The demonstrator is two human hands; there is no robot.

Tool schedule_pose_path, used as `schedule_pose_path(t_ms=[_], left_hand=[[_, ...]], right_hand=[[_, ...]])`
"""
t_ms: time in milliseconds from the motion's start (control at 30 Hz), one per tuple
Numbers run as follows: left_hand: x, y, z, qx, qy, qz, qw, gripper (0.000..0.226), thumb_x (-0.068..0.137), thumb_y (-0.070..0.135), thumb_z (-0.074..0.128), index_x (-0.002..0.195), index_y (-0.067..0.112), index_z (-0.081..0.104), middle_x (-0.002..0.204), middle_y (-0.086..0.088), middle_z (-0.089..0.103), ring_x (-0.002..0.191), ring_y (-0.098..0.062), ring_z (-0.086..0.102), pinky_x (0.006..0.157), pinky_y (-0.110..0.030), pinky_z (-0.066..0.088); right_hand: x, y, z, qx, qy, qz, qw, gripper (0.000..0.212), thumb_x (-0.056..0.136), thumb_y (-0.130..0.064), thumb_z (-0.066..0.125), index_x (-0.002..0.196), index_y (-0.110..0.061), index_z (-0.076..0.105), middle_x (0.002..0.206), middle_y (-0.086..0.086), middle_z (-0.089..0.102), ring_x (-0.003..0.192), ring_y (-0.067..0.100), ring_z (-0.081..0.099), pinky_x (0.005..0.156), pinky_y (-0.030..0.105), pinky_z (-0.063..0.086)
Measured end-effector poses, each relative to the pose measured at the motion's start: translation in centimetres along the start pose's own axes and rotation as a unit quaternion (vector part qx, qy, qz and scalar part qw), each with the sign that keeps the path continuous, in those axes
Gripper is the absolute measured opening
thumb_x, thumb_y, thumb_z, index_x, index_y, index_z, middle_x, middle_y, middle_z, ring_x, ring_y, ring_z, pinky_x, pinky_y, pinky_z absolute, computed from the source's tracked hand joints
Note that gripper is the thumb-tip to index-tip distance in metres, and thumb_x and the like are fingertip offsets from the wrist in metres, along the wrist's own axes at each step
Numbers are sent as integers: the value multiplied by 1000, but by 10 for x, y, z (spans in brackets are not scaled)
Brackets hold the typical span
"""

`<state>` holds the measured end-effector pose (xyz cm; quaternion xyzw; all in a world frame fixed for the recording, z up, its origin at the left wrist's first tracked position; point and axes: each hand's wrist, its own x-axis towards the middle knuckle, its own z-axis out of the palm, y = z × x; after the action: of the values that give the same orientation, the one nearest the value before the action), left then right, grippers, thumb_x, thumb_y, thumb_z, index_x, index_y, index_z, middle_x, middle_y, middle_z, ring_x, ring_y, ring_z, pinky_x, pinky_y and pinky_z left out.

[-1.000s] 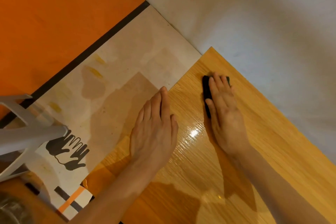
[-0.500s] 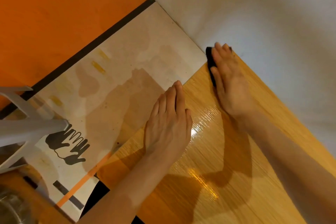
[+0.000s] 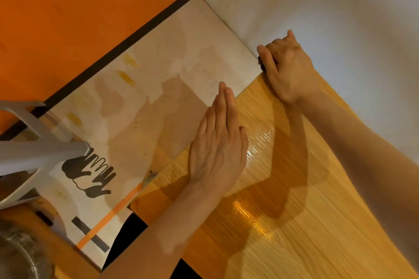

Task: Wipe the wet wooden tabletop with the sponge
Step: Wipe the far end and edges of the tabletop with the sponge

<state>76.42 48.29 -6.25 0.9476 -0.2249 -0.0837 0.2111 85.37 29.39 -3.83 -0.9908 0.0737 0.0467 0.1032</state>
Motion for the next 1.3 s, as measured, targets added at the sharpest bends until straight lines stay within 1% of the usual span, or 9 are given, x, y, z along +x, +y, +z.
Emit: schedule_pose_path(t_ms=[167, 333, 433, 567, 700, 833, 1067, 1200, 1300], left_hand=[[0, 0, -3, 14, -25, -2, 1000, 65, 106, 32, 26, 158, -3, 9, 167, -19, 14, 153, -25, 25, 123, -34, 28], [-12, -8, -19, -38, -69, 1, 997, 66, 105, 36, 17, 159, 7, -8, 169, -8, -2, 157, -18, 2, 126, -30, 1], [-54, -36, -35, -53, -86, -39, 994, 63, 106, 37, 15, 159, 17, -12, 168, 1, -9, 155, -10, -9, 123, -27, -11], [-116, -65, -46, -35, -53, -94, 994, 62, 103, 36, 23, 156, 9, 7, 164, -2, 10, 154, -19, 9, 127, -34, -1], [-133, -66, -38, -49, -3, -109, 993, 61, 102, 27, 32, 154, -4, 25, 161, -10, 24, 151, -20, 18, 126, -38, 6], [-131, -65, -33, -41, 20, -109, 993, 60, 101, 21, 36, 155, -4, 24, 159, -19, 34, 148, -25, 23, 126, -32, 0], [-130, -67, -29, -47, 40, -103, 993, 59, 102, 22, 33, 155, -3, 25, 160, -19, 33, 147, -25, 22, 126, -28, -3], [-129, -66, -30, -52, 51, -101, 992, 59, 102, 23, 35, 154, -4, 29, 158, -21, 36, 147, -26, 23, 126, -26, -6], [-132, -69, -32, -56, 46, -89, 993, 58, 104, 21, 38, 157, 1, 25, 161, -15, 31, 151, -18, 16, 125, -25, -7]], right_hand=[[-41, -40, 16, 63, -16, -98, 993, 42, 104, -26, 37, 77, -4, 61, 75, 4, 60, 76, 20, 54, 118, 35, 23], [-12, 8, 0, 14, 5, -57, 998, 44, 106, -26, 28, 101, -3, 65, 108, 12, 64, 122, 28, 50, 122, 40, 9], [-2, 14, 8, 24, 31, -21, 999, 45, 106, -25, 27, 100, 1, 64, 105, 17, 62, 118, 30, 51, 122, 41, 9], [-3, 15, 10, 28, 46, -38, 998, 46, 106, -24, 27, 94, 1, 63, 95, 18, 60, 97, 31, 54, 121, 42, 13], [-12, 9, 8, 54, 47, -22, 997, 45, 106, -25, 26, 110, 0, 63, 117, 16, 61, 130, 30, 44, 123, 43, 7], [-41, -20, 12, 48, 48, -45, 997, 41, 106, -26, 28, 120, -7, 62, 129, 8, 60, 140, 25, 34, 121, 43, 14], [-113, -129, 50, 19, 21, -175, 984, 42, 104, -28, 29, 98, -10, 66, 96, 7, 65, 100, 25, 57, 115, 33, 27], [-101, -107, 35, 63, -61, -268, 959, 37, 104, -28, 34, 108, -10, 66, 105, 6, 66, 103, 24, 59, 113, 31, 25], [-74, -58, 16, 78, -42, -204, 975, 33, 104, -23, 39, 117, -4, 63, 122, 12, 62, 122, 28, 53, 116, 33, 16]])
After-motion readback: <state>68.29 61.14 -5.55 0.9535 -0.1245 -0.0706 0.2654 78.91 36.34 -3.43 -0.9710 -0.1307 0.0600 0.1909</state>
